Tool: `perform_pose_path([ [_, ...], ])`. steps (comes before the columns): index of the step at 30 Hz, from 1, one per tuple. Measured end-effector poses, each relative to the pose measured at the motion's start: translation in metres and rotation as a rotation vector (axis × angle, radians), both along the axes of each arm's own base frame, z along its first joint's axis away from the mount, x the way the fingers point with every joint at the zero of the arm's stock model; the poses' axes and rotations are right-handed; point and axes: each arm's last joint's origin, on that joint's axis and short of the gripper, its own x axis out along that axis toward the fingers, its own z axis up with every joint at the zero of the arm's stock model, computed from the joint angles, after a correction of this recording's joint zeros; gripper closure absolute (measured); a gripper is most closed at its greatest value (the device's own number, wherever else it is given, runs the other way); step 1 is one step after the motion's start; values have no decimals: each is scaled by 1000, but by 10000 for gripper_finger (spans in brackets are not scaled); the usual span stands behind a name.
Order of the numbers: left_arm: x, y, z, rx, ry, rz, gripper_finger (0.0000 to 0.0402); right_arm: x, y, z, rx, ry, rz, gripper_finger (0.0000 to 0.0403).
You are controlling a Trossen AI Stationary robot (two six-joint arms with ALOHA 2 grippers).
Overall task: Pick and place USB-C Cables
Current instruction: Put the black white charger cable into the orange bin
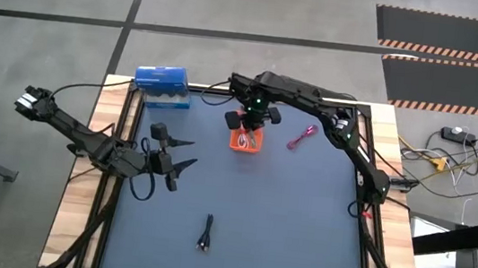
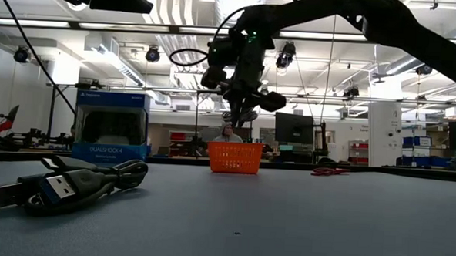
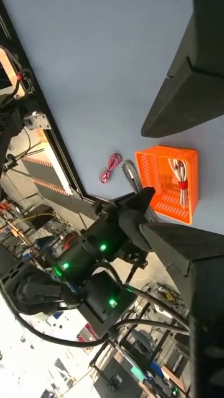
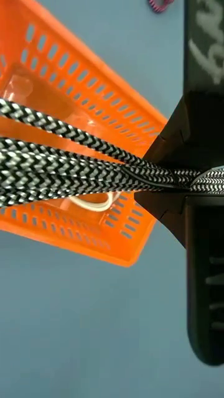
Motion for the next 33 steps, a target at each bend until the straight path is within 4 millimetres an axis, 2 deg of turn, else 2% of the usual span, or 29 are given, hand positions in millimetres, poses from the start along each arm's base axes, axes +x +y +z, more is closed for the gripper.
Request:
perform_pose_path([
  [11,0,0,0,1,1,0,182,3,-2,-20,-23,-10,39,380],
  [33,0,0,0,1,3,0,182,5,-4,-30,-80,-6,53,380],
])
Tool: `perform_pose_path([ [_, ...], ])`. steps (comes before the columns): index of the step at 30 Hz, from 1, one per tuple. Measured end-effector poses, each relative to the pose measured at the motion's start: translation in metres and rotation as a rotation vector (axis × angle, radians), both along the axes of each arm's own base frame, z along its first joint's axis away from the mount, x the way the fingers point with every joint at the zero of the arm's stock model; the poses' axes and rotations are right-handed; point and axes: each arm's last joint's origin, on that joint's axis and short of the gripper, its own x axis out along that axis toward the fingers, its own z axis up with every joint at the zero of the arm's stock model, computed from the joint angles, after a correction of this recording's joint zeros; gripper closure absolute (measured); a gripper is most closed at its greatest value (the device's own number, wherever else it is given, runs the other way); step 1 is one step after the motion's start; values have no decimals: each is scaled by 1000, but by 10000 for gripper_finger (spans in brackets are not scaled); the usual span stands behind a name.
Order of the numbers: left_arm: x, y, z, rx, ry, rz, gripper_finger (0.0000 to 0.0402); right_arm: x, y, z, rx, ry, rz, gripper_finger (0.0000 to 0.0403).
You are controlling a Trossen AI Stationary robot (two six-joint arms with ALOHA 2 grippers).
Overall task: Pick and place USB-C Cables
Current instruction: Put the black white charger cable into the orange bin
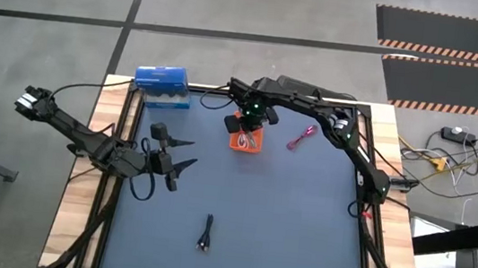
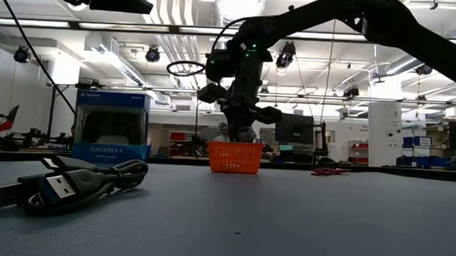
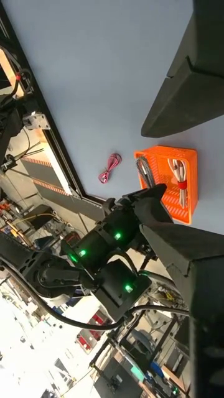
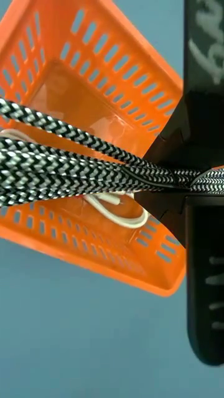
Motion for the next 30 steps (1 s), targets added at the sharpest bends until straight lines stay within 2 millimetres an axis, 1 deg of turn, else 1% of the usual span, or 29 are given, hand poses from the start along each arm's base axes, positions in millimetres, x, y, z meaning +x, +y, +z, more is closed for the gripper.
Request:
perform_pose_path([
  [21,0,0,0,0,0,0,182,0,0,0,-3,-3,-1,378],
  [24,0,0,0,0,1,0,182,0,0,0,-2,-2,-1,369],
  [30,0,0,0,0,0,0,182,0,0,0,-13,8,-5,338],
])
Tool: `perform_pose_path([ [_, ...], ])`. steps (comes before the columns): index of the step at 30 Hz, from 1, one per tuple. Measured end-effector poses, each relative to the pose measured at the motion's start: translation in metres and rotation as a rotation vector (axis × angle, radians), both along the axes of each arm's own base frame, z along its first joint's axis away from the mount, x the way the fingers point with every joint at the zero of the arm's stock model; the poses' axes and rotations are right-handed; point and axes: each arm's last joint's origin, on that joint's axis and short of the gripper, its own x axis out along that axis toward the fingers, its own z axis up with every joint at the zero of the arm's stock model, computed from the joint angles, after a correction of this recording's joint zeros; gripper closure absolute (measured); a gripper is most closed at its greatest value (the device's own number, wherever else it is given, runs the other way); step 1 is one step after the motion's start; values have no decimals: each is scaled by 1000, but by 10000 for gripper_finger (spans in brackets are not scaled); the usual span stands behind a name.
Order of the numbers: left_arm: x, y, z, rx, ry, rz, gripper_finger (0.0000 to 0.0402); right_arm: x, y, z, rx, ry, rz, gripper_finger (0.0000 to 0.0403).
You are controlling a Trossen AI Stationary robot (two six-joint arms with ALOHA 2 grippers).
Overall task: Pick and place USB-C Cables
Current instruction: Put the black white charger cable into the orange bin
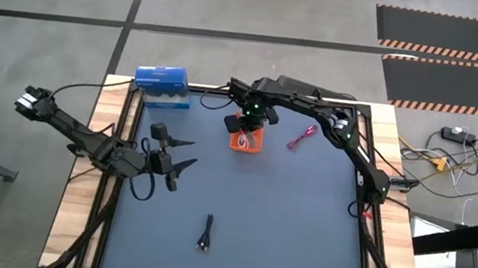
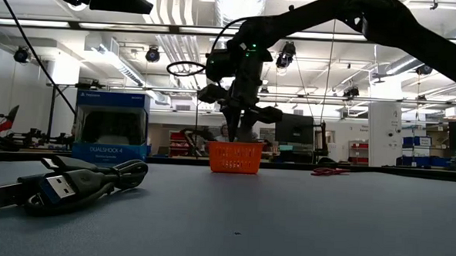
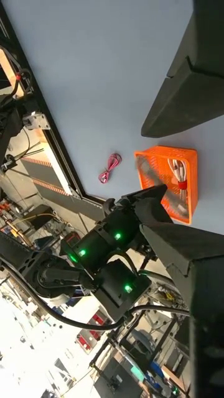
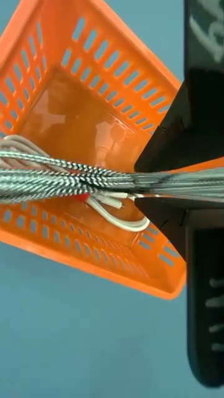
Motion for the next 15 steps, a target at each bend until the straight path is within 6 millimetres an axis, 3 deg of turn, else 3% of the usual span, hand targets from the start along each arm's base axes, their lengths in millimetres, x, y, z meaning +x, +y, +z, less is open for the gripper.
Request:
perform_pose_path([
  [7,0,0,0,0,0,0,182,0,0,0,-1,0,0,316],
  [15,0,0,0,0,0,0,182,1,-1,8,-8,-17,-2,327],
])
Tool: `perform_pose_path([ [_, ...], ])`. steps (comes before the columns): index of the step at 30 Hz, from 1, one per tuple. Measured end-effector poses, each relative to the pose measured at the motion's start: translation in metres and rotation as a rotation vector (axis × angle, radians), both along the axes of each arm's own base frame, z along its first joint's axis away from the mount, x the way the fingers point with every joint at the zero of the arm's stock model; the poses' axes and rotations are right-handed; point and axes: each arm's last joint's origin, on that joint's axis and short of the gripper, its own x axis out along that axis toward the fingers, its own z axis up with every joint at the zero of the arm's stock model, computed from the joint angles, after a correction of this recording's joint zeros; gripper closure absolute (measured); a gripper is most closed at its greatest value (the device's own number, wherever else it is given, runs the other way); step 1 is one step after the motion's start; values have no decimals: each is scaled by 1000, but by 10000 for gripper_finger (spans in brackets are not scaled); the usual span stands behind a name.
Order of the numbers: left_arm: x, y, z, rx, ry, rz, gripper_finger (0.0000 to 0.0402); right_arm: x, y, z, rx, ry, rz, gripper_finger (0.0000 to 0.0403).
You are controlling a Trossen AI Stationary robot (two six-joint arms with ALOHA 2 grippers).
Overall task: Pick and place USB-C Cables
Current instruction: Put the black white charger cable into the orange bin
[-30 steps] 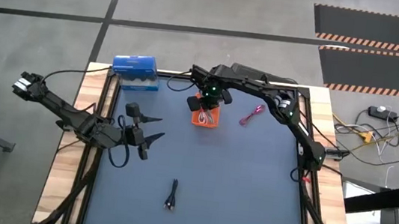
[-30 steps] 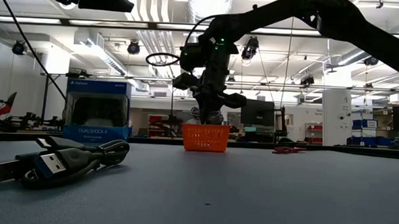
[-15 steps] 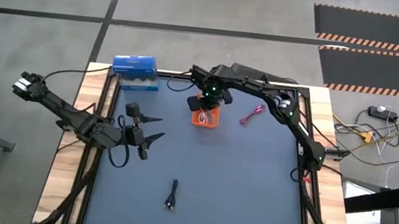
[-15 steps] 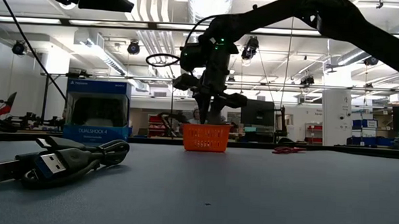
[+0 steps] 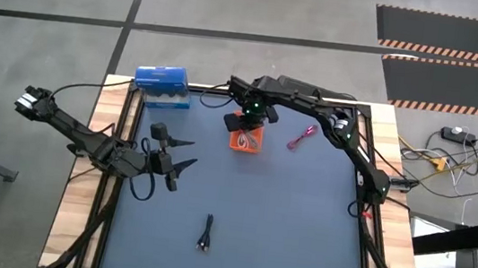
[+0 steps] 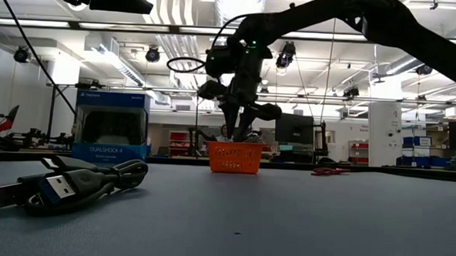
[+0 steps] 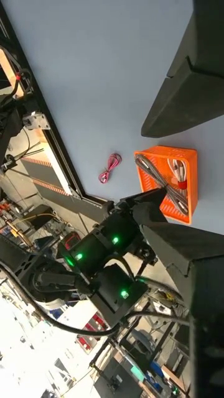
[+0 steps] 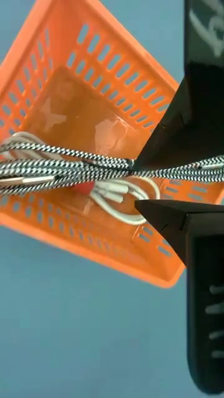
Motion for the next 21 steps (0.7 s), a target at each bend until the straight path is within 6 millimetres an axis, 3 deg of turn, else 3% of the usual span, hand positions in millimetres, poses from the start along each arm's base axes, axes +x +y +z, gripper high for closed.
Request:
perform_pose_path([
  [7,0,0,0,0,1,0,182,-2,3,13,-2,10,24,356],
  [12,0,0,0,0,1,0,182,0,12,8,-31,52,51,389],
  [21,0,0,0,1,1,0,182,0,16,-3,-64,102,55,394],
])
